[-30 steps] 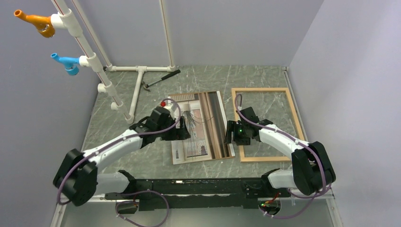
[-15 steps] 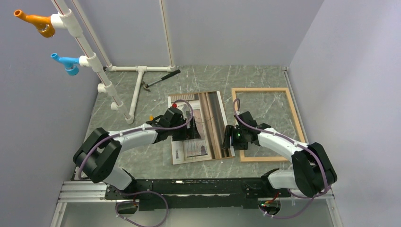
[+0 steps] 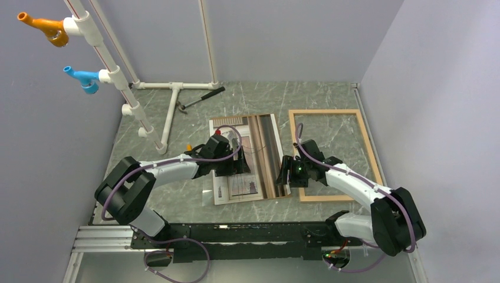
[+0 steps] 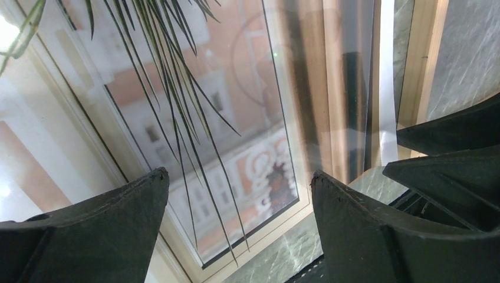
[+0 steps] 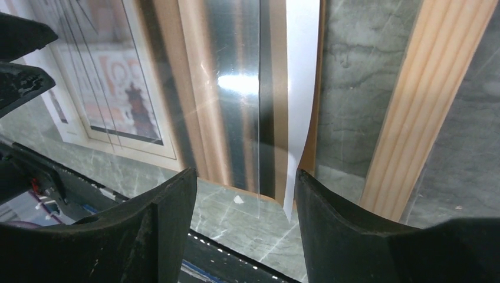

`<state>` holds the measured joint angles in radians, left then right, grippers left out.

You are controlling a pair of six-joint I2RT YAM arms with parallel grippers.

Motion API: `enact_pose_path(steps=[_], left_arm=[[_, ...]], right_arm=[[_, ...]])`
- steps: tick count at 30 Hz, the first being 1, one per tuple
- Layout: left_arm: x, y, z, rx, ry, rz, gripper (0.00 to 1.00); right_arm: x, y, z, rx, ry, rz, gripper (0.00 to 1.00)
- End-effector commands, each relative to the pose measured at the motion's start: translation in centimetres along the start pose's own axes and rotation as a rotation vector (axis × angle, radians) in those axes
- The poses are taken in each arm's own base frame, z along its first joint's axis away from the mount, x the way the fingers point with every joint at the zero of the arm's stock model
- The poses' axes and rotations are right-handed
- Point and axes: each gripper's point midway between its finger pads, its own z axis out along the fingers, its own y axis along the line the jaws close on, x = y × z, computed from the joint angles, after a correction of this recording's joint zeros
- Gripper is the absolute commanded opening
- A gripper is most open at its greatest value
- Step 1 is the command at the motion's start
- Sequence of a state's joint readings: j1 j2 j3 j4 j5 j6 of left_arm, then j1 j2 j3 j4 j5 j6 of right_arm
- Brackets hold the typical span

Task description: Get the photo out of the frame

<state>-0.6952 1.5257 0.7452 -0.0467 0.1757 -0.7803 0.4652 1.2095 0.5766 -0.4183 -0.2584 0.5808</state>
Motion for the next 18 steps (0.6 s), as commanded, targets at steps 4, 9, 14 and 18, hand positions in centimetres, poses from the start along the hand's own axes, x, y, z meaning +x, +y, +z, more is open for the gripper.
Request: enact_pose_path(steps=[4, 9, 14, 18], left_arm=[[0.3, 0.6, 0.6, -0.02, -0.002, 0.003, 0.93], [0.3, 0.6, 0.5, -0.022, -0.001, 0.006, 0.93], [0.2, 0.7, 0.4, -0.027, -0.006, 0.013, 0.94], [0.2, 0.5, 0.3, -0.015, -0.009, 0.015, 0.94]], right_arm=[[0.1, 1.8, 0.1, -0.102, -0.011, 0.053, 0.56], [0.2, 1.2, 0.6, -0.089, -0.03, 0.092, 0.48], [-0.2, 0.5, 0.4, -0.099, -0.09, 0.15, 0.42], [-0.7, 0.4, 0.3, -0.14, -0.13, 0.196, 0.32]])
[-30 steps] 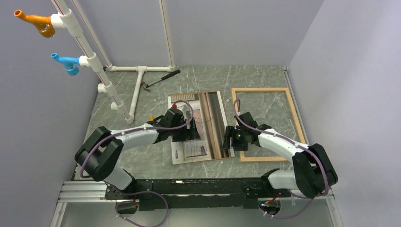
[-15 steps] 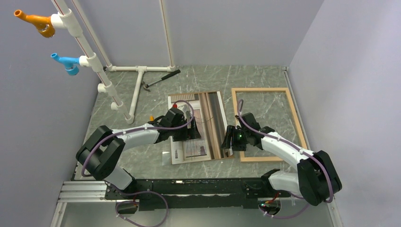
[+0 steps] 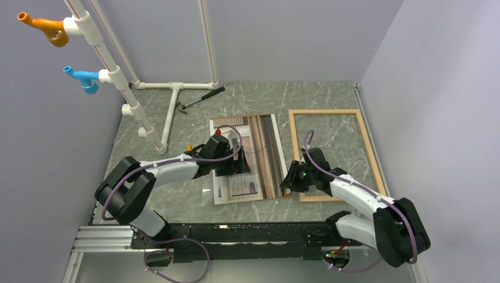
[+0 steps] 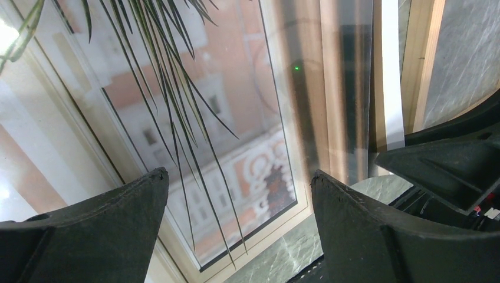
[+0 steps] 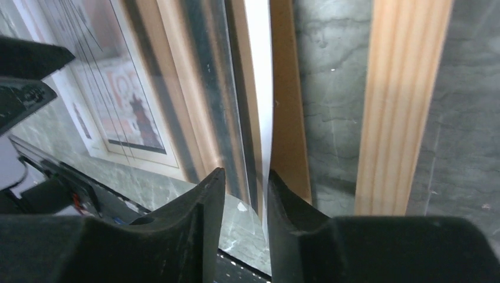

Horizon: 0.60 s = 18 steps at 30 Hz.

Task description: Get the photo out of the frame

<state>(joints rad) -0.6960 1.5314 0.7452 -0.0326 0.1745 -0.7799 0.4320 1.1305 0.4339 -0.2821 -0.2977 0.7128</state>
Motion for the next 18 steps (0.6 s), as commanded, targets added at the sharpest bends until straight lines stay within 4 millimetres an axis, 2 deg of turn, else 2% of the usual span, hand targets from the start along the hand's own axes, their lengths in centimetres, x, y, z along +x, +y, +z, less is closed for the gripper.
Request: enact_pose_path(steps=[1, 7, 9, 13, 18], left_arm=[[0.3, 0.5, 0.2, -0.016, -0.001, 0.014, 0.94], [-0.1, -0.1, -0.5, 0.0, -0.011, 0.026, 0.95], [-1.0, -0.5, -1.3, -0.001, -0.036, 0.043, 0.96], [-2.9, 0.5, -2.9, -0.054, -0.074, 0.065, 0.99], [-5.3, 4.3, -4.8, -0.149, -0.124, 0.039, 1.0]], right_arm=[[-1.6, 1.2, -0.1, -0.089, -0.083, 0.066, 0.29], [-1.6, 0.7, 0.2, -0.117, -0.099, 0.109, 0.07], [-1.6, 0.7, 0.2, -0.121, -0.102, 0.11, 0.0], [-2.2, 0.8, -0.2, -0.122, -0.127, 0.078, 0.0], [-2.7, 1.4, -0.9, -0.146, -0.16, 0.018, 0.0]])
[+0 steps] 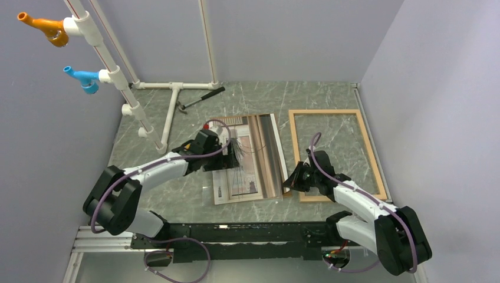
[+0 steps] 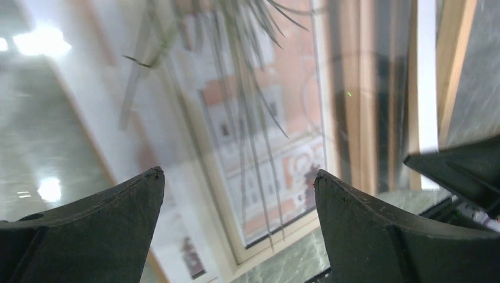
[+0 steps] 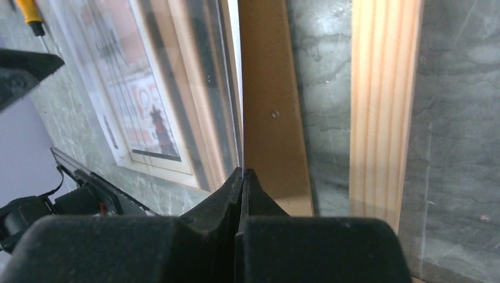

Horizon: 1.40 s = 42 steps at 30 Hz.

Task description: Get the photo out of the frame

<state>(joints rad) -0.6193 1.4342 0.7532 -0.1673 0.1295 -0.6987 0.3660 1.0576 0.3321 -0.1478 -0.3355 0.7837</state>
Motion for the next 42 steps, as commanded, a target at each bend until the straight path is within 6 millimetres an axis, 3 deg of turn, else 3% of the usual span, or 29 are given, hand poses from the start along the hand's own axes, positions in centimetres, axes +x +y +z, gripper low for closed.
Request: enact_pose_path(steps=[1, 5, 13, 24, 31, 42], left_arm=[[-3.6, 2.8, -1.8, -0.081, -0.076, 0.008, 0.99], [-4.7, 5.8, -1.6, -0.195, -0.097, 0.005, 0.99], [-5.6, 7.6, -1.1, -0.288, -0.124, 0.021, 0.99], [-4.2, 8.2, 0.6, -0.287, -0.068, 0.001, 0.99], [-4.0, 7.2, 1.3, -0.229, -0.065, -0.024, 0.99], [-3.6, 6.1, 1.8, -0.163, -0.052, -0.068, 0.99]], right_arm=[[-1.8, 2.1, -0.7, -0.082, -0.075, -0.079, 0.0], [-2.1, 2.4, -0.9, -0.098, -0.088, -0.103, 0.0], [-2.0, 3.0, -1.1, -0.136, -0.086, -0.116, 0.0], [-2.6, 4.1, -1.8, -0.173, -0.123, -0.135, 0.0], [-3.3, 4.8, -2.8, -0.184, -0.163, -0.163, 0.0], [-8.3, 8.0, -7.4, -0.121, -0.332, -0.286, 0.0]])
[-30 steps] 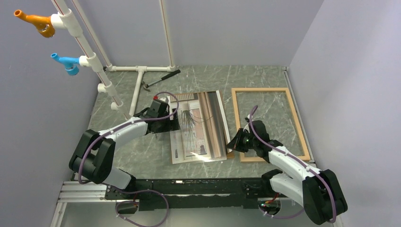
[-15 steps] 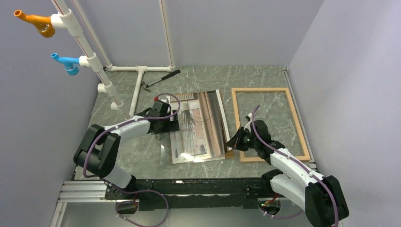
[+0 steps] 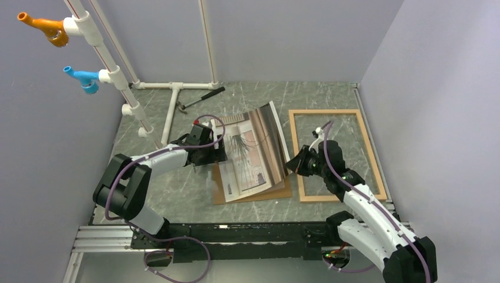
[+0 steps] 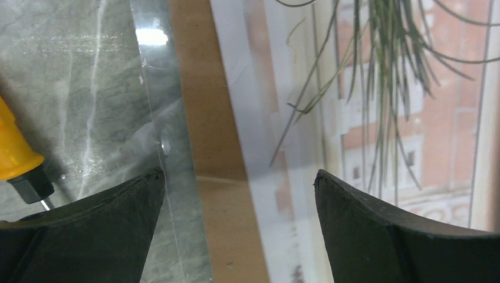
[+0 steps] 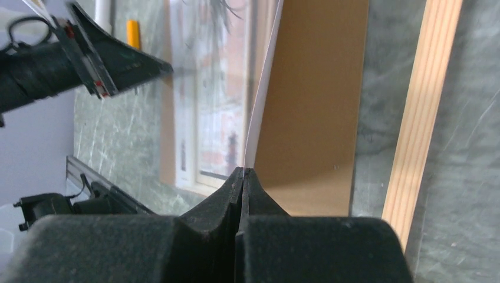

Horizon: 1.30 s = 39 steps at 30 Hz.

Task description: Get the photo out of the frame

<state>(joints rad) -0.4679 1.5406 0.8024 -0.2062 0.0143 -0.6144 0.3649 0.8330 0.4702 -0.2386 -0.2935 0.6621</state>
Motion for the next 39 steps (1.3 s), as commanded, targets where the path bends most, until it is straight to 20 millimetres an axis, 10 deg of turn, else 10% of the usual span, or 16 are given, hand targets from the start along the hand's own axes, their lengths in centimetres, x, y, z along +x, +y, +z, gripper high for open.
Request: enact_pose_path(steps=[1, 18, 39], left_arm=[[0.2, -1.3, 0.5, 0.065, 0.01, -0.034, 0.99], [0.5, -1.3, 1.0, 0.068, 0.024, -0.035, 0.99], [0.3, -2.1, -0.5, 0.116, 0.008, -0.05, 0.99]], right_arm=[[-4.5, 1.8, -1.6, 0.024, -0.112, -0.103, 0.0], [-11.4, 5.8, -6.7, 0.077, -0.26, -0.286, 0.0], [-21.6, 21.0, -9.1, -0.304, -0.383, -0.357, 0.0]])
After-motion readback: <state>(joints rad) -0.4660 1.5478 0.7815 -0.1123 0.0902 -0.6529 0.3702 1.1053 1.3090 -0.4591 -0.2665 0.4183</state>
